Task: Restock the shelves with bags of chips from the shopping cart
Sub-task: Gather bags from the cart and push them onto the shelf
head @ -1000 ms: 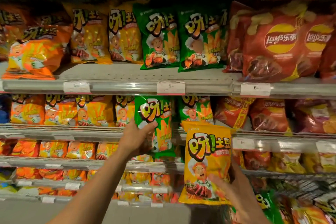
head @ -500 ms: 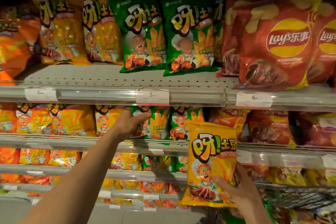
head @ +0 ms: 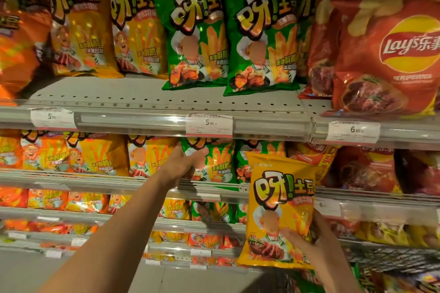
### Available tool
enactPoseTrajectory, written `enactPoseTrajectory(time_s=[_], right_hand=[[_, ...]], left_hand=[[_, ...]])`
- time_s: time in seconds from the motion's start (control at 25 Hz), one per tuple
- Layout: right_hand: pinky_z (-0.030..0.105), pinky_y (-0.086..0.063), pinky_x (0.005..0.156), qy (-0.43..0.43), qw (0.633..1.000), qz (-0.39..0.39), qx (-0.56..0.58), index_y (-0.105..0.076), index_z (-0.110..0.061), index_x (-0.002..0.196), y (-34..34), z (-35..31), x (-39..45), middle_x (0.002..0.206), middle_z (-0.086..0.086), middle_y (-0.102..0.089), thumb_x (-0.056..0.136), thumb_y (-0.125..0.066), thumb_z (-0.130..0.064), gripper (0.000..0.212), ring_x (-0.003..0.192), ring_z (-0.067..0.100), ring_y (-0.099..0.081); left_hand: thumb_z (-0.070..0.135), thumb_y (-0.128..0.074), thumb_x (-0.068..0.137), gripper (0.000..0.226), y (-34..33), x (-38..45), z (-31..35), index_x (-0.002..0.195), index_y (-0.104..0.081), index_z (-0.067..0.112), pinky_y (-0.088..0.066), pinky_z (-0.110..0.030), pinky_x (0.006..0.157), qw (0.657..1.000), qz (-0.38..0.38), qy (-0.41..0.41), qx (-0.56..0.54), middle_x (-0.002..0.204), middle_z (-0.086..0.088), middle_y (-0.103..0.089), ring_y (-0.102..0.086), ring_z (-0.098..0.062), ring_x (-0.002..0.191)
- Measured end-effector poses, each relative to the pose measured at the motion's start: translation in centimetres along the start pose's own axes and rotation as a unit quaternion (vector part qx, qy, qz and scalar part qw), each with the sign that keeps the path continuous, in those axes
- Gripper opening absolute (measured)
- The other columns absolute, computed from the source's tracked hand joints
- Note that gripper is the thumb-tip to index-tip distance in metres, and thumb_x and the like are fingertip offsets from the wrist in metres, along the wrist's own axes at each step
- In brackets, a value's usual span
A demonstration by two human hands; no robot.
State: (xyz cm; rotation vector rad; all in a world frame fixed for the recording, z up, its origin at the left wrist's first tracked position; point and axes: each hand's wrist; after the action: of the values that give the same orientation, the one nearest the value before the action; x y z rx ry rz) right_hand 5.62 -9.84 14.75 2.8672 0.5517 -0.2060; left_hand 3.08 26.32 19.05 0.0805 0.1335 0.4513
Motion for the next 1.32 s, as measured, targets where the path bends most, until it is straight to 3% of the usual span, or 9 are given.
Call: enactPoseTrajectory(time_s=[0.16, 0.28, 0.36, 0.6, 0.8, 0.92, 1.0, 1.2, 1.32], right_hand=[[0.006, -0.051, 0.060, 0.021, 1.000, 0.002, 0.002, -0.060, -0.036, 0.117, -1.3, -0.5, -0.2, 0.093, -0.021, -0.076, 0.075, -0.085, -0.011, 0.055, 0.080, -0.013, -0.067], [0.018, -0.058, 0.066, 0.022, 0.999, -0.010, 0.022, -0.058, -0.038, 0.123, -2.3, -0.8, -0.9, 0.103, -0.014, -0.076, 0.073, -0.087, -0.019, 0.061, 0.088, -0.003, -0.071], [0.025, -0.059, 0.074, 0.027, 0.999, -0.009, 0.019, -0.057, -0.046, 0.119, -2.9, -1.0, -1.6, 0.107, -0.015, -0.074, 0.070, -0.088, -0.025, 0.061, 0.093, -0.002, -0.070], [0.005, -0.050, 0.063, 0.071, 0.996, -0.044, -0.039, -0.055, -0.047, 0.119, -5.6, -3.2, -4.3, 0.098, -0.035, -0.069, 0.063, -0.090, -0.043, 0.065, 0.088, -0.015, -0.064], [0.017, -0.054, 0.082, 0.121, 0.984, -0.080, -0.102, -0.054, -0.041, 0.127, -10.8, -7.3, -5.4, 0.108, -0.028, -0.073, 0.054, -0.092, -0.043, 0.083, 0.097, -0.009, -0.068], [0.011, -0.053, 0.075, 0.165, 0.977, -0.086, -0.102, -0.063, -0.042, 0.119, -15.5, -11.7, -6.3, 0.107, -0.023, -0.075, 0.044, -0.094, -0.054, 0.082, 0.096, -0.003, -0.071], [0.020, -0.057, 0.077, 0.196, 0.971, -0.109, -0.083, -0.061, -0.041, 0.126, -18.8, -15.4, -6.6, 0.114, -0.014, -0.075, 0.052, -0.092, -0.054, 0.081, 0.101, 0.005, -0.072], [0.022, -0.059, 0.079, 0.244, 0.962, -0.123, 0.005, -0.058, -0.046, 0.130, -26.2, -24.4, -5.7, 0.123, -0.013, -0.072, 0.067, -0.088, -0.049, 0.070, 0.109, 0.006, -0.070], [0.025, -0.060, 0.080, 0.254, 0.961, -0.100, 0.048, -0.063, -0.036, 0.125, -30.0, -28.3, -4.4, 0.118, -0.007, -0.075, 0.062, -0.091, -0.046, 0.070, 0.107, 0.010, -0.072]], left_hand=[[0.037, -0.075, 0.088, 0.058, -1.9, -0.9, -0.3, 0.135, -0.045, 0.018, -0.061, -0.041, 0.084, 0.988, 0.129, -0.031, 0.082, 0.125, -0.010, -0.062, -0.063, -0.031, 0.115], [0.045, -0.067, 0.093, 0.084, -2.7, -2.9, -1.0, 0.154, -0.023, 0.008, -0.041, -0.042, 0.109, 0.955, 0.176, -0.062, 0.231, 0.149, -0.017, -0.034, -0.036, -0.032, 0.139], [0.042, -0.066, 0.094, 0.090, -2.7, -4.7, -1.2, 0.158, -0.014, 0.008, -0.034, -0.036, 0.112, 0.939, 0.181, -0.115, 0.270, 0.155, -0.014, -0.024, -0.028, -0.030, 0.143], [0.031, -0.064, 0.097, 0.069, 0.8, -9.6, -1.9, 0.156, -0.031, 0.014, -0.038, -0.046, 0.116, 0.912, 0.127, -0.219, 0.323, 0.156, -0.011, -0.028, -0.028, -0.025, 0.146], [0.037, -0.057, 0.101, 0.055, 7.7, -13.2, 0.4, 0.150, -0.043, 0.016, -0.037, -0.038, 0.115, 0.882, 0.126, -0.333, 0.308, 0.151, -0.004, -0.035, -0.033, -0.018, 0.143], [0.033, -0.054, 0.100, 0.050, 13.6, -14.1, 4.2, 0.145, -0.049, 0.013, -0.031, -0.027, 0.115, 0.841, 0.187, -0.421, 0.284, 0.143, -0.003, -0.044, -0.036, -0.012, 0.138], [0.028, -0.056, 0.099, 0.047, 17.8, -13.7, 6.8, 0.142, -0.052, 0.008, -0.031, -0.030, 0.117, 0.802, 0.237, -0.460, 0.298, 0.139, -0.008, -0.048, -0.040, -0.017, 0.136], [0.014, -0.058, 0.099, 0.038, 25.7, -11.8, 8.8, 0.134, -0.058, -0.001, -0.042, -0.052, 0.109, 0.782, 0.248, -0.425, 0.381, 0.129, -0.018, -0.060, -0.053, -0.037, 0.127], [0.007, -0.056, 0.100, 0.040, 27.5, -11.7, 7.5, 0.140, -0.053, 0.001, -0.032, -0.036, 0.114, 0.805, 0.212, -0.404, 0.380, 0.135, -0.019, -0.058, -0.048, -0.033, 0.131]])
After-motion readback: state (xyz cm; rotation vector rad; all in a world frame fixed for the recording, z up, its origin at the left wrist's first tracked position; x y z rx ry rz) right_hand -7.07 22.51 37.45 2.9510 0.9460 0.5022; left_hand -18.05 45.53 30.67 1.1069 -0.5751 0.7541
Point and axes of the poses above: each hand's wrist, its own x-axis towards the middle knuckle, its own y-axis out of the back of the hand, z = x × y
